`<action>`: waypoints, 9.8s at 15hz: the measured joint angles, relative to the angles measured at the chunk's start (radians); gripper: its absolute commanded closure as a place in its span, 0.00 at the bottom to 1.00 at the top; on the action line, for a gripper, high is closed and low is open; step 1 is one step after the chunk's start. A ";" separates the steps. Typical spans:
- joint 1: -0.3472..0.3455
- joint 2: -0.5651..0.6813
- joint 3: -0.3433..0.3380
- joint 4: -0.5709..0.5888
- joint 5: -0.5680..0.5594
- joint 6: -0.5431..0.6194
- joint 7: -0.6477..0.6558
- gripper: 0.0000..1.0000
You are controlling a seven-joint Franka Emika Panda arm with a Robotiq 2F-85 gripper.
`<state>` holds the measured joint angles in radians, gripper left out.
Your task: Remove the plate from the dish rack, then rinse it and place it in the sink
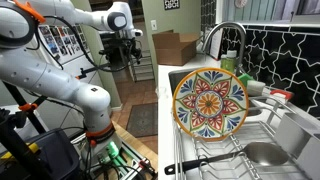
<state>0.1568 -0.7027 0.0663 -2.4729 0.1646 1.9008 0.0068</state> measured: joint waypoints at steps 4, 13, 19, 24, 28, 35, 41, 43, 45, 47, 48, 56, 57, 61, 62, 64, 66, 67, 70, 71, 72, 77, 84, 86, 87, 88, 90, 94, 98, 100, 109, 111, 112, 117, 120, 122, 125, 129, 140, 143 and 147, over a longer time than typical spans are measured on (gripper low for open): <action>0.000 0.000 0.000 0.000 0.000 0.000 0.000 0.00; -0.229 -0.003 -0.122 -0.105 -0.142 -0.001 0.028 0.00; -0.237 -0.002 -0.114 -0.102 -0.146 -0.001 0.014 0.00; -0.236 -0.001 -0.114 -0.101 -0.146 -0.001 0.014 0.00; -0.265 0.004 -0.107 -0.100 -0.246 -0.002 0.029 0.00; -0.458 -0.048 -0.121 -0.035 -0.649 -0.145 0.043 0.00; -0.481 -0.070 -0.149 -0.004 -0.750 -0.160 0.077 0.00; -0.476 -0.067 -0.149 -0.003 -0.750 -0.160 0.078 0.00; -0.491 -0.064 -0.162 -0.002 -0.753 -0.166 0.144 0.00; -0.507 -0.065 -0.199 0.005 -0.749 -0.165 0.203 0.00; -0.515 -0.067 -0.218 0.012 -0.748 -0.165 0.229 0.00; -0.613 -0.057 -0.332 0.040 -0.819 0.015 0.326 0.00; -0.621 -0.049 -0.343 0.040 -0.838 0.049 0.325 0.00; -0.636 0.006 -0.380 0.057 -0.881 0.145 0.321 0.00; -0.636 0.023 -0.391 0.062 -0.881 0.167 0.317 0.00; -0.636 0.059 -0.405 0.065 -0.880 0.214 0.310 0.00; -0.635 0.093 -0.412 0.065 -0.874 0.268 0.310 0.00; -0.635 0.107 -0.413 0.065 -0.870 0.289 0.309 0.00; -0.630 0.138 -0.410 0.065 -0.851 0.312 0.300 0.16; -0.629 0.148 -0.408 0.065 -0.842 0.312 0.297 0.28; -0.628 0.157 -0.406 0.065 -0.834 0.312 0.292 0.37; -0.628 0.195 -0.404 0.065 -0.800 0.312 0.281 0.77; -0.650 0.198 -0.394 0.072 -0.799 0.311 0.283 0.97; -0.655 0.194 -0.385 0.072 -0.799 0.309 0.287 0.97; -0.658 0.190 -0.378 0.072 -0.799 0.308 0.289 0.97; -0.660 0.182 -0.372 0.072 -0.799 0.304 0.290 0.97; -0.669 0.161 -0.352 0.073 -0.804 0.288 0.297 0.97; -0.686 0.093 -0.311 0.086 -0.842 0.211 0.297 0.97; -0.693 0.045 -0.310 0.096 -0.901 0.144 0.265 0.97; -0.691 0.037 -0.312 0.100 -0.923 0.135 0.225 0.97; -0.497 0.041 -0.231 0.134 -0.940 0.023 -0.030 0.97; -0.436 0.056 -0.198 0.144 -0.940 -0.016 -0.071 0.97; -0.410 0.067 -0.183 0.148 -0.941 -0.028 -0.091 0.97; -0.304 0.162 -0.150 0.180 -0.960 -0.040 -0.210 0.88; -0.284 0.209 -0.150 0.203 -0.971 -0.040 -0.238 0.88; -0.285 0.215 -0.151 0.210 -0.972 -0.040 -0.247 0.97; -0.281 0.216 -0.152 0.211 -0.971 -0.040 -0.249 0.97; -0.250 0.269 -0.156 0.211 -0.975 0.064 -0.260 0.97; -0.241 0.475 -0.155 0.265 -1.104 0.400 -0.213 0.97; -0.241 0.524 -0.153 0.295 -1.102 0.438 -0.157 0.97; -0.241 0.570 -0.153 0.324 -1.051 0.482 -0.122 0.97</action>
<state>-0.0844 -0.1326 -0.0872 -2.1489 -0.8865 2.3824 -0.1151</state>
